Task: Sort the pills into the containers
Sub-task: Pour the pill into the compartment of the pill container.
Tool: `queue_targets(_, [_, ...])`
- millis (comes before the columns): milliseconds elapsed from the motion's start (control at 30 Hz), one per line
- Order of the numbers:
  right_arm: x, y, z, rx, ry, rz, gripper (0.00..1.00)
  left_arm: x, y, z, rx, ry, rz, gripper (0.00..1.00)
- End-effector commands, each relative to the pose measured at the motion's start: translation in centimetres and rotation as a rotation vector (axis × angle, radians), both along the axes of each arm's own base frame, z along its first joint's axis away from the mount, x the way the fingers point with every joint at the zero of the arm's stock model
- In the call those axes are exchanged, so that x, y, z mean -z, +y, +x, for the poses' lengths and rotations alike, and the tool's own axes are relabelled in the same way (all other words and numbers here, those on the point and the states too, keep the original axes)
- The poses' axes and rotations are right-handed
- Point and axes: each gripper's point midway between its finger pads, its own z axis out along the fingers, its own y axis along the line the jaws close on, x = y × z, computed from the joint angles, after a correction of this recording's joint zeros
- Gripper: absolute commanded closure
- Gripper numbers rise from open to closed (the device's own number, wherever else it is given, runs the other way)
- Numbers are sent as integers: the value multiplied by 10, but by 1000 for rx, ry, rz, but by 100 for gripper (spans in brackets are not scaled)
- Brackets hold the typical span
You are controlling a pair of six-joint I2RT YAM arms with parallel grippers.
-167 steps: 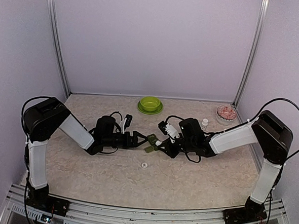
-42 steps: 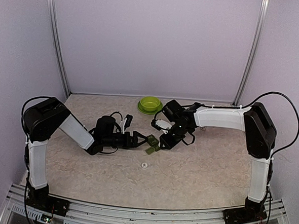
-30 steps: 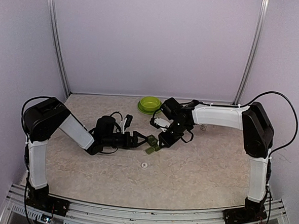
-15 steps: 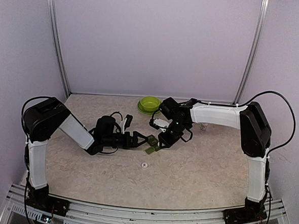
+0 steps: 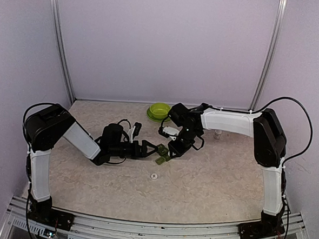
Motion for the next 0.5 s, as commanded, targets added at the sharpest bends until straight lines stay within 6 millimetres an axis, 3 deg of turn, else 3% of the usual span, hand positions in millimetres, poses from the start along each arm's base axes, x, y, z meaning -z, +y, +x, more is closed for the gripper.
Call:
queue_targets(0, [-3, -2, 7, -2, 1, -23, 86, -1, -2, -2, 14, -23, -12, 1])
queue_targets(467, [-3, 0, 4, -28, 28, -34, 86, -2, -2, -1, 13, -24, -13, 1])
